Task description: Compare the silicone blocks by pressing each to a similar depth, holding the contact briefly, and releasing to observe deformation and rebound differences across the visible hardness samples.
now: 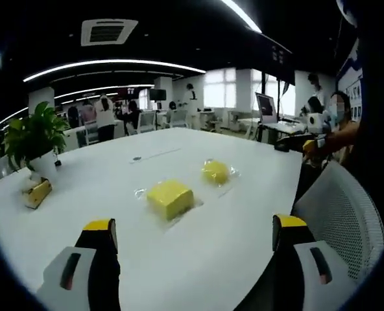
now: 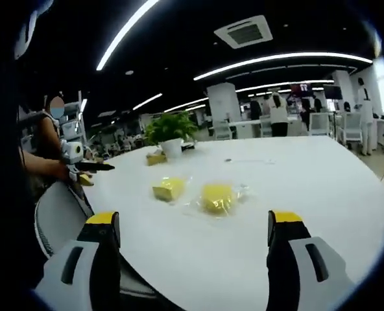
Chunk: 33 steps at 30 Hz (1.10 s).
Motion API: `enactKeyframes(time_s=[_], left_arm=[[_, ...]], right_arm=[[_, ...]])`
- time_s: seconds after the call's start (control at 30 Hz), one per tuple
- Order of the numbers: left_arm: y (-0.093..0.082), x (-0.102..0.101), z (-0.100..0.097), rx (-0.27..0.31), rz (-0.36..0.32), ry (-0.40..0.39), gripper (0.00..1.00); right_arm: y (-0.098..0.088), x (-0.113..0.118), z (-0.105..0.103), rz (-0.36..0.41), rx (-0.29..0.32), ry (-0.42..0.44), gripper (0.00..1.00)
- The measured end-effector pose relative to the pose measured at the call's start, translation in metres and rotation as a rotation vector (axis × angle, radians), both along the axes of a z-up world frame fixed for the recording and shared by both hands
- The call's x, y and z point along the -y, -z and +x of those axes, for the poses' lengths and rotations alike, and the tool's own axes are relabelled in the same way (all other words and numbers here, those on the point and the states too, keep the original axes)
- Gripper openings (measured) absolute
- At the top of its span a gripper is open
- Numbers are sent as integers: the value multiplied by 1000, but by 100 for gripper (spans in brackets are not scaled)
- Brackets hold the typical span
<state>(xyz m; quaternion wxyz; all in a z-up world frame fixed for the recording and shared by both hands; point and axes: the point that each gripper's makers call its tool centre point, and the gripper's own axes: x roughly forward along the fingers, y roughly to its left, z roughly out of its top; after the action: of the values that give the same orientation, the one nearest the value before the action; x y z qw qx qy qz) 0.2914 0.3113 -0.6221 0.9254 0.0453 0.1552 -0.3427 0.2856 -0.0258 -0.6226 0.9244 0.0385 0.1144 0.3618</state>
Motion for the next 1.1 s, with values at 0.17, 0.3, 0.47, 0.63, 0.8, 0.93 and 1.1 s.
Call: enactKeyframes(time_s=[0.17, 0.3, 0.47, 0.63, 0.8, 0.93, 1.1], left_arm=[[-7, 3, -1, 23, -23, 7, 97], [-8, 2, -3, -3, -55, 3, 99], [0, 13, -7, -53, -63, 44, 99], [2, 21, -8, -75, -70, 76, 98], [-3, 20, -5, -101, -111, 79, 97], [-3, 20, -6, -118, -104, 92, 98], [2, 15, -5, -128, -80, 91, 97]], right_arm=[[12, -3, -7, -30, -39, -35, 88], [15, 9, -5, -17, -104, -12, 92], [14, 26, 5, -60, -106, 12, 92], [12, 27, 11, -77, -129, 1, 94], [16, 20, 15, -77, -169, -22, 91], [21, 25, 19, -100, -202, -12, 87], [20, 32, 18, -108, -211, -11, 87]])
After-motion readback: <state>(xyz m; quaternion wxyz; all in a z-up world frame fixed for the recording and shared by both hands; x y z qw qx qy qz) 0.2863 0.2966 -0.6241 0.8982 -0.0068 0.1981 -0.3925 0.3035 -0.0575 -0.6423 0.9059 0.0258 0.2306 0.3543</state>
